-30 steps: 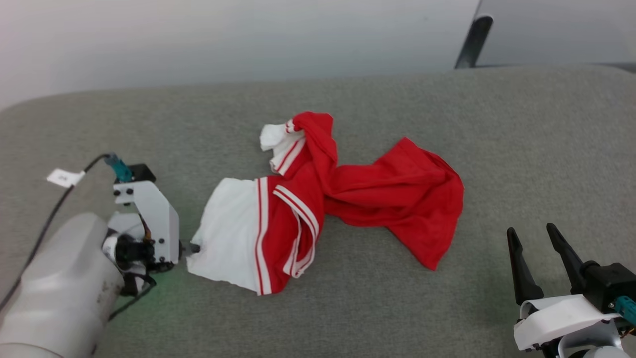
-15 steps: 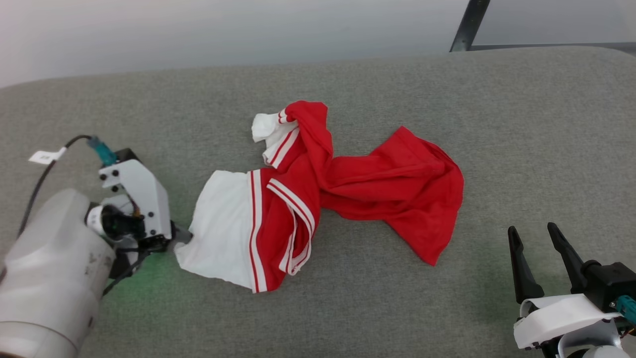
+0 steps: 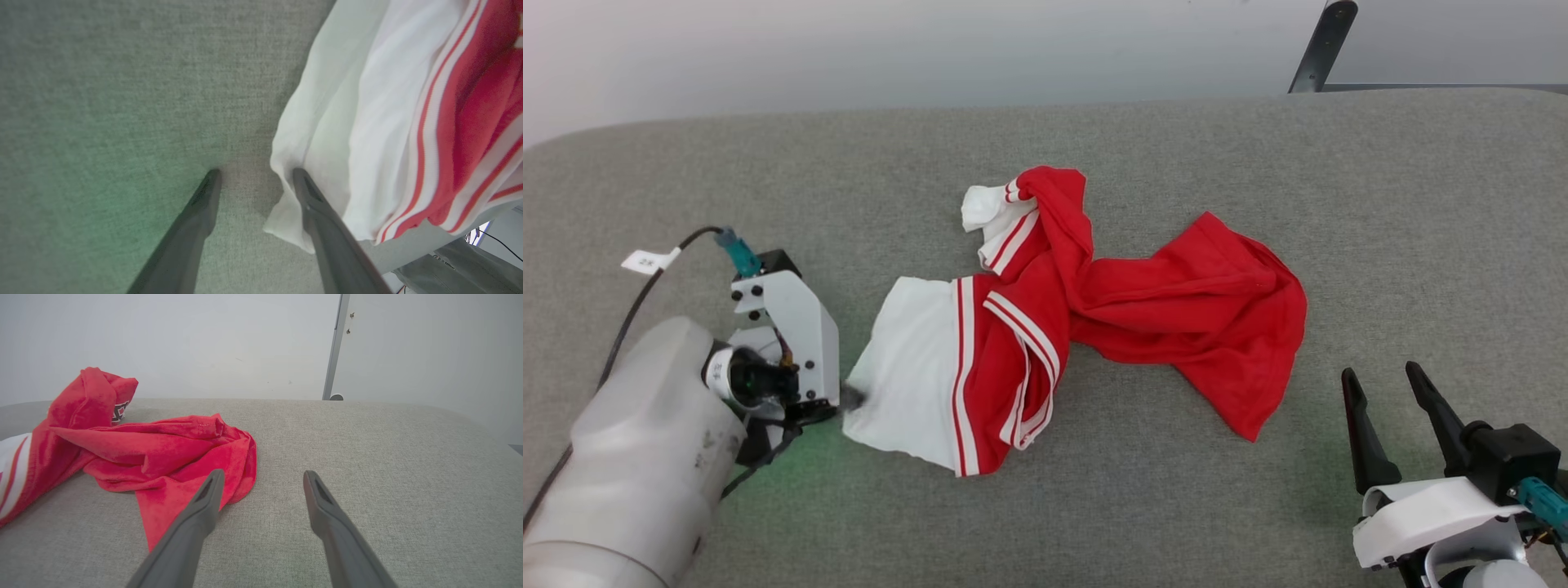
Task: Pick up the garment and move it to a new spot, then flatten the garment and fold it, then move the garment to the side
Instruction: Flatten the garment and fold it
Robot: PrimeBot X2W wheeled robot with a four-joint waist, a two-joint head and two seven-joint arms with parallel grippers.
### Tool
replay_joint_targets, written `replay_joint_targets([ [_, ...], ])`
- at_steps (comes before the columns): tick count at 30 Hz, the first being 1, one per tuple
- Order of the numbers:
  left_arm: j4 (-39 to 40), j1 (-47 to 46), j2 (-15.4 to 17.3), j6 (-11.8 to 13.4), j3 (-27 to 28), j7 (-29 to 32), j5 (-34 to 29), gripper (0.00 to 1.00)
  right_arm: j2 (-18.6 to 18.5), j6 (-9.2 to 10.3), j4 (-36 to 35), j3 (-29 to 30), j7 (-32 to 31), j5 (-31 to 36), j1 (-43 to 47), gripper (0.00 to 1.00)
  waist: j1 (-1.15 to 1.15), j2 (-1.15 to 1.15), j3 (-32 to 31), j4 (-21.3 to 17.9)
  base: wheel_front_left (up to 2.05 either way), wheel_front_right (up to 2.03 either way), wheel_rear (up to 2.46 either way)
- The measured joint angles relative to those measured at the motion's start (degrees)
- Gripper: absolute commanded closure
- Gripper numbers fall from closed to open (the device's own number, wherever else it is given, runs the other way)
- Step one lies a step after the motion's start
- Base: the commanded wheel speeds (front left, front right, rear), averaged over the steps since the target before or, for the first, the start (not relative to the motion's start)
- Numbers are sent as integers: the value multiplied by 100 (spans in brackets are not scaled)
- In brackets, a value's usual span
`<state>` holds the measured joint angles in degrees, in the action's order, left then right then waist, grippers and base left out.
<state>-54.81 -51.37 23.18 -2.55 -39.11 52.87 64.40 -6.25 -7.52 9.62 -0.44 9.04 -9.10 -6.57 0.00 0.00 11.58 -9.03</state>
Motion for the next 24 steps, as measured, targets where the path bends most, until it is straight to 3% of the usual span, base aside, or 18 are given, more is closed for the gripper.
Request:
replay_joint_targets([
  [5, 177, -21, 114, -43, -268, -12, -312, 100, -42, 0, 41, -7, 31, -29, -12, 0, 0, 0, -28, -21, 0, 0, 0],
  [10, 404, -26, 398, 119, -447, 111, -543, 100, -54, 0, 49, 66, 37, -32, 18, 0, 0, 0, -107, -6, 0, 0, 0],
  [21, 1399, 503, 1640, 828, -744, 409, -1069, 100, -52, 0, 46, 193, -25, -32, 164, 0, 0, 0, -328, 150, 0, 0, 0],
  [24, 1599, 758, 1766, 1027, -709, 402, -1026, 100, -63, 0, 43, 181, -62, -38, 217, 0, 0, 0, -389, 183, 0, 0, 0],
])
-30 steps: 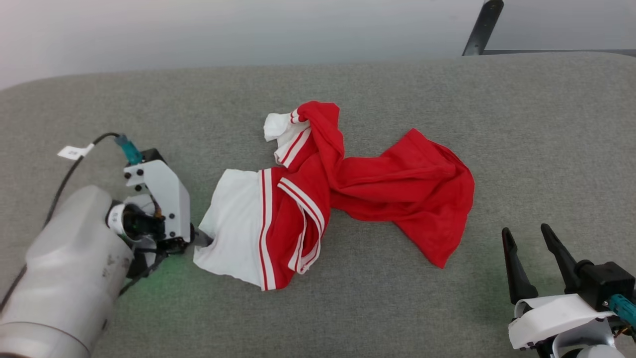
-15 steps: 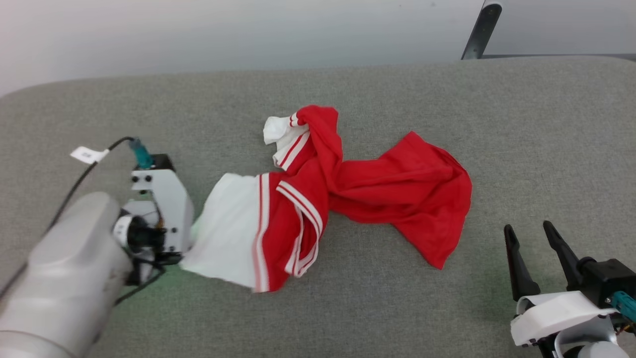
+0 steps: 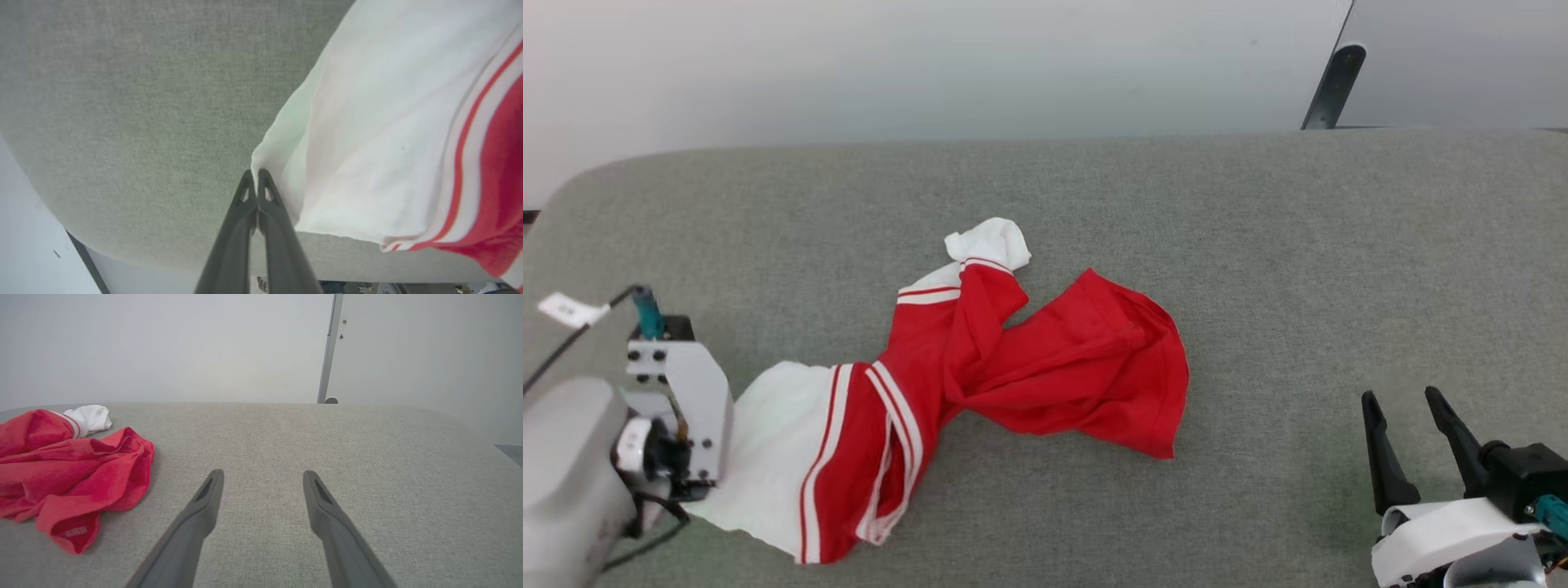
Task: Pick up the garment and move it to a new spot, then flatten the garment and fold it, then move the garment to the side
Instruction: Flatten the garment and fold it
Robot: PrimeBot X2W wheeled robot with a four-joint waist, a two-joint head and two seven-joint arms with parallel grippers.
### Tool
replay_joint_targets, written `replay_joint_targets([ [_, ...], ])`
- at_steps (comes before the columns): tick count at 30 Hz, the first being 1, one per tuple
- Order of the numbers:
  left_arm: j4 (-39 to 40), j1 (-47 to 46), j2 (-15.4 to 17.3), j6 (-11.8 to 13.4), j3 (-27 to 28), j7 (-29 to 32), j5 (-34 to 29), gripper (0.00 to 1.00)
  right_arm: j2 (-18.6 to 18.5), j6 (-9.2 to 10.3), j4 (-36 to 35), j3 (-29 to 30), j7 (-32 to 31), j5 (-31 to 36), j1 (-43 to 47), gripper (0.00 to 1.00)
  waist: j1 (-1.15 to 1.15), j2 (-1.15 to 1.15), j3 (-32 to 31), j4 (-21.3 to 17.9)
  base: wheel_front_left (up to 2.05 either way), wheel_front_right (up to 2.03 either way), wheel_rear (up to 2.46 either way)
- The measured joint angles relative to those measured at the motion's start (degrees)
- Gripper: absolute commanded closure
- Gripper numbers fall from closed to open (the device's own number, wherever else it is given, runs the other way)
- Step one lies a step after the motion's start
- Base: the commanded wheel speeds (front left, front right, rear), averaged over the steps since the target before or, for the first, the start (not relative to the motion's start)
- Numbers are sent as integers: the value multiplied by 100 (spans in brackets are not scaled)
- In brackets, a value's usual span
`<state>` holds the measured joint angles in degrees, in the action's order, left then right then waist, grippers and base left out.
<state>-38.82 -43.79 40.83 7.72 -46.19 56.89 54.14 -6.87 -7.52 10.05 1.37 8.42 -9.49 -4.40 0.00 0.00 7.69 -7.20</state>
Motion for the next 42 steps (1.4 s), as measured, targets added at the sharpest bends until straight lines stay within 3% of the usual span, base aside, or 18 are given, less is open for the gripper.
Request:
replay_joint_targets([
  [1, 74, 90, -18, 78, 59, -74, 73, 71, -4, 0, -1, -12, -23, -3, 23, 0, 0, 0, -18, 11, 0, 0, 0],
  [2, 162, 167, -58, 152, 131, -209, 125, 0, -9, 0, 1, -26, -37, -10, 31, 0, 0, 0, -39, 21, 0, 0, 0],
  [5, 394, 314, -163, 308, 253, -437, 242, 0, -31, 0, 1, -87, -70, -23, 37, 0, 0, 0, -122, 45, 0, 0, 0],
  [11, 959, 586, 14, 423, 458, -868, 299, 0, -109, 0, 18, -221, -127, -60, 176, 0, 0, 0, -413, 78, 0, 0, 0],
  [15, 1562, 882, 111, 469, 799, -1589, 436, 0, -157, 0, -27, -342, -171, -116, 266, 0, 0, 0, -670, 100, 0, 0, 0],
  [20, 2163, 1272, -22, 165, 1184, -3059, 423, 0, -204, 0, -69, -422, -234, -208, 275, 0, 0, 0, -884, 254, 0, 0, 0],
  [22, 2290, 1445, -87, -85, 1205, -3654, 294, 0, -247, 0, -70, -455, -258, -258, 271, 0, 0, 0, -932, 369, 0, 0, 0],
  [29, 2051, 1659, -435, -522, 1336, -5349, -80, 0, -508, 0, -33, -799, -527, -453, 8, 0, 0, 0, -1014, 876, 0, 0, 0],
  [35, 1538, 1586, -882, -626, 1404, -6210, -208, 0, -822, 0, 107, -1188, -1157, -890, -400, 0, 0, 0, -1038, 1374, 0, 0, 0],
  [42, 1118, 1534, -1209, -826, 1229, -6458, -282, 0, -1379, 0, 548, -1739, -2639, -1443, -1005, 0, 0, 0, -1034, 1978, 0, 0, 0],
])
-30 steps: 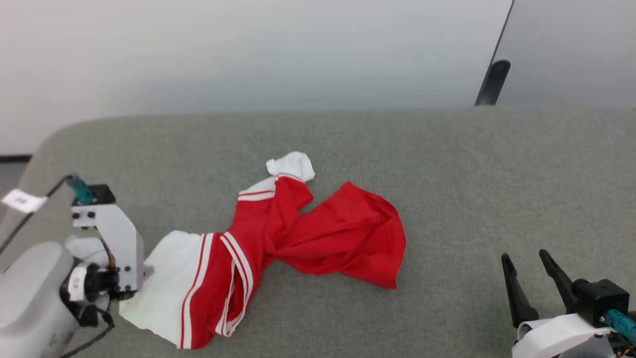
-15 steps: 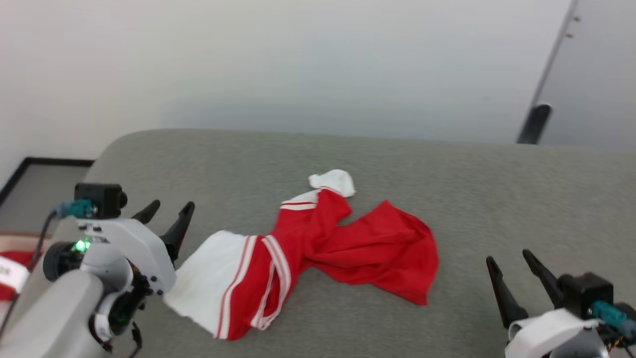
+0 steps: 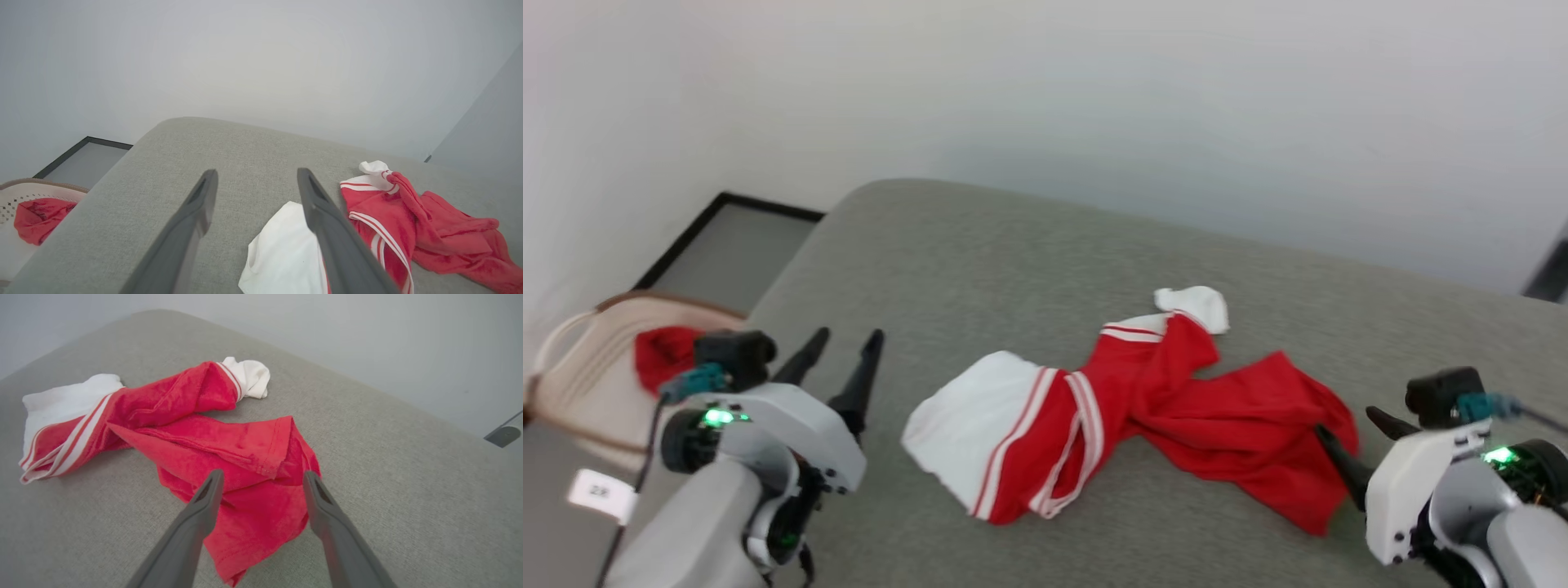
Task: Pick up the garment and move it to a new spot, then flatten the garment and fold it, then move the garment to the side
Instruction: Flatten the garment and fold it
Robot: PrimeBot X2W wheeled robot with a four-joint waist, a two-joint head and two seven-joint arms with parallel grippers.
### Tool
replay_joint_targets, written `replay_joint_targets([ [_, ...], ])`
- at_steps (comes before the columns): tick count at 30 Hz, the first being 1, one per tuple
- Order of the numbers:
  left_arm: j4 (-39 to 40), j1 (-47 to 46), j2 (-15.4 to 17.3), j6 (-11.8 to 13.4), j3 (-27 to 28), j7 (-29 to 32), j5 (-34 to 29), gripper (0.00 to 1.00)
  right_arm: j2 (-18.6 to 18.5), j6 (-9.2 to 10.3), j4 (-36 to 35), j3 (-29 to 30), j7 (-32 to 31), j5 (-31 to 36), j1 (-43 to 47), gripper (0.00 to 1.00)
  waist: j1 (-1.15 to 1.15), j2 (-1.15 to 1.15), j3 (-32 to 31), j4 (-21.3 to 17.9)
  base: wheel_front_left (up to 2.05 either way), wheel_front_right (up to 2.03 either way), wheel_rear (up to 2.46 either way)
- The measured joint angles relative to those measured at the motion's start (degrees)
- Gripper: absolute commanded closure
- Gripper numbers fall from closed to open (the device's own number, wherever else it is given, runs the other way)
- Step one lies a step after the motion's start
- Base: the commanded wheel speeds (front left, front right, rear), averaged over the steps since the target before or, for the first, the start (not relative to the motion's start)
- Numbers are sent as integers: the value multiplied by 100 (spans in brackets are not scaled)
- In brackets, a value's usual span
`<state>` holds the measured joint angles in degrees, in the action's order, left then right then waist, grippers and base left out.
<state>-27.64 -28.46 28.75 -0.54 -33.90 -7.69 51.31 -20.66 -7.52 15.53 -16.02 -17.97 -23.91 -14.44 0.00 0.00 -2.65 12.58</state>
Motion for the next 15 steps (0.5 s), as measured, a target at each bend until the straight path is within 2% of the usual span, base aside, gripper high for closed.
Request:
replay_joint_targets([
  [8, -393, -185, -354, -157, -194, -376, -218, 0, -116, 0, 805, -204, -1523, -90, -650, 0, 0, 0, 116, 600, 0, 0, 0],
  [15, -876, -303, -512, 16, 9, -705, -630, 0, 175, 0, 1812, -190, -1785, 234, -989, 0, 0, 0, 313, 930, 0, 0, 0],
])
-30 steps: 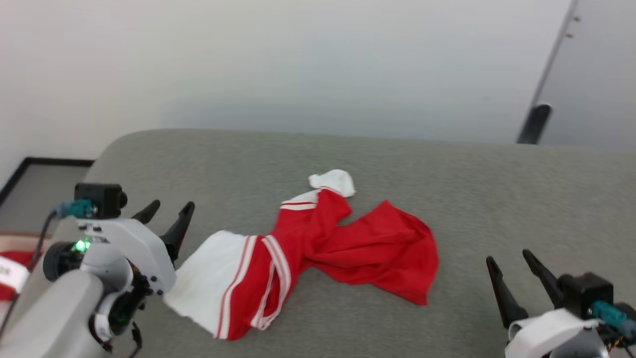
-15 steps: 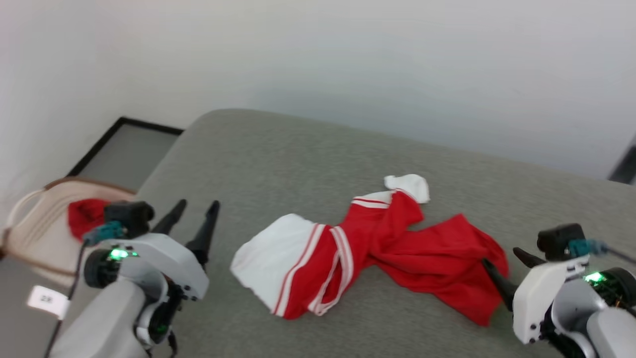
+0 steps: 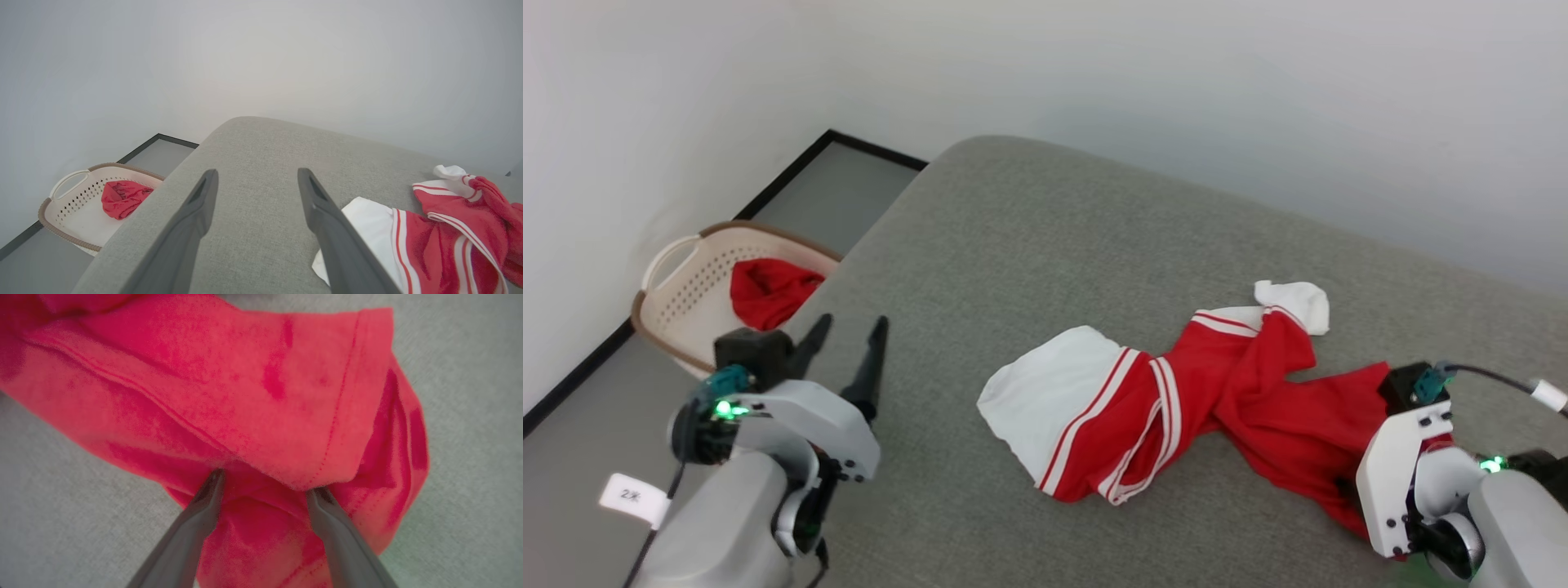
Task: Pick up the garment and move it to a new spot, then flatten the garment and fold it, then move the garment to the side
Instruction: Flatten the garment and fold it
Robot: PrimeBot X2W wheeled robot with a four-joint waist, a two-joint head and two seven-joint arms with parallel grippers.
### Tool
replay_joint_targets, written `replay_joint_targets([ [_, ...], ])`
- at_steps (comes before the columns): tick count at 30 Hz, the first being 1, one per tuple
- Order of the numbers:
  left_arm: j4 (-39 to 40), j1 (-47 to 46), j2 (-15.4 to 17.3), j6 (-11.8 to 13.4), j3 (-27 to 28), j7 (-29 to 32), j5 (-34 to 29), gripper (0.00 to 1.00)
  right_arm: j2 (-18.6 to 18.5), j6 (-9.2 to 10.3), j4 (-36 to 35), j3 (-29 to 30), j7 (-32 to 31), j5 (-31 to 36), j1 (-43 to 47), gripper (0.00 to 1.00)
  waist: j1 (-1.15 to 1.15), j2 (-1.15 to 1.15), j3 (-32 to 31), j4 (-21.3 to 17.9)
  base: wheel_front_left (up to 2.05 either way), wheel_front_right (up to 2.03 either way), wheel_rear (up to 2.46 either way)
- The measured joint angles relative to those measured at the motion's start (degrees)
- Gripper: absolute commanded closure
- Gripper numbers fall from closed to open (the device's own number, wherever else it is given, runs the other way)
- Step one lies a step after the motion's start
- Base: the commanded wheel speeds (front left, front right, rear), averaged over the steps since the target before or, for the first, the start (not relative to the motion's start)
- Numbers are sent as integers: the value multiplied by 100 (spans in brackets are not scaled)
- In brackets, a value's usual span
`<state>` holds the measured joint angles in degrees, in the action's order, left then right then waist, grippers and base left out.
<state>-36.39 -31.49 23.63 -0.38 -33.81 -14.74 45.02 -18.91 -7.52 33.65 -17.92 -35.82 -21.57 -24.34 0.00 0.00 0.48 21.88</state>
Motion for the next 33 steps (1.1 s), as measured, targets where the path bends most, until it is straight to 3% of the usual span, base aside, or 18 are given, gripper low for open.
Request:
replay_joint_targets([
  [3, 19, 32, 5, 21, 308, -18, -252, 0, 81, 0, 392, 53, 86, 78, -77, 0, 0, 0, 49, 89, 0, 0, 0],
  [4, 86, 78, 25, 54, 435, -22, -397, 0, 92, 0, 478, 56, 133, 103, -119, 27, 0, 0, 59, 110, 0, 0, 0],
  [5, 185, 152, 53, 70, 550, -24, -584, 0, 105, 0, 573, 71, 201, 102, -154, 75, 0, 0, 66, 126, 0, 0, 0],
  [6, 309, 253, 64, 78, 708, -24, -753, 0, 113, 0, 657, 74, 272, 105, -187, 100, 0, 0, 69, 135, 0, 0, 0],
  [13, 1168, 1235, -190, 219, 2081, -36, -1661, 0, 125, -2, 1071, 62, 645, 25, -279, 100, 0, 0, -8, 110, 0, 0, 0],
  [20, 1532, 1926, -646, -49, 3012, -36, -2346, 0, -67, -2, 1268, 54, 832, -200, -303, 100, 0, 0, -130, 80, 0, 0, 0],
  [26, 1603, 2107, -975, -338, 3492, -37, -2682, 0, -512, -1, 1302, 288, 946, -381, -270, 100, 0, 0, -187, 10, 0, 0, 0],
  [33, 1696, 2245, -1173, -521, 3776, -37, -2988, 0, -851, -1, 922, 597, 933, -680, 385, 100, 0, 0, -218, -229, 0, 0, 0],
])
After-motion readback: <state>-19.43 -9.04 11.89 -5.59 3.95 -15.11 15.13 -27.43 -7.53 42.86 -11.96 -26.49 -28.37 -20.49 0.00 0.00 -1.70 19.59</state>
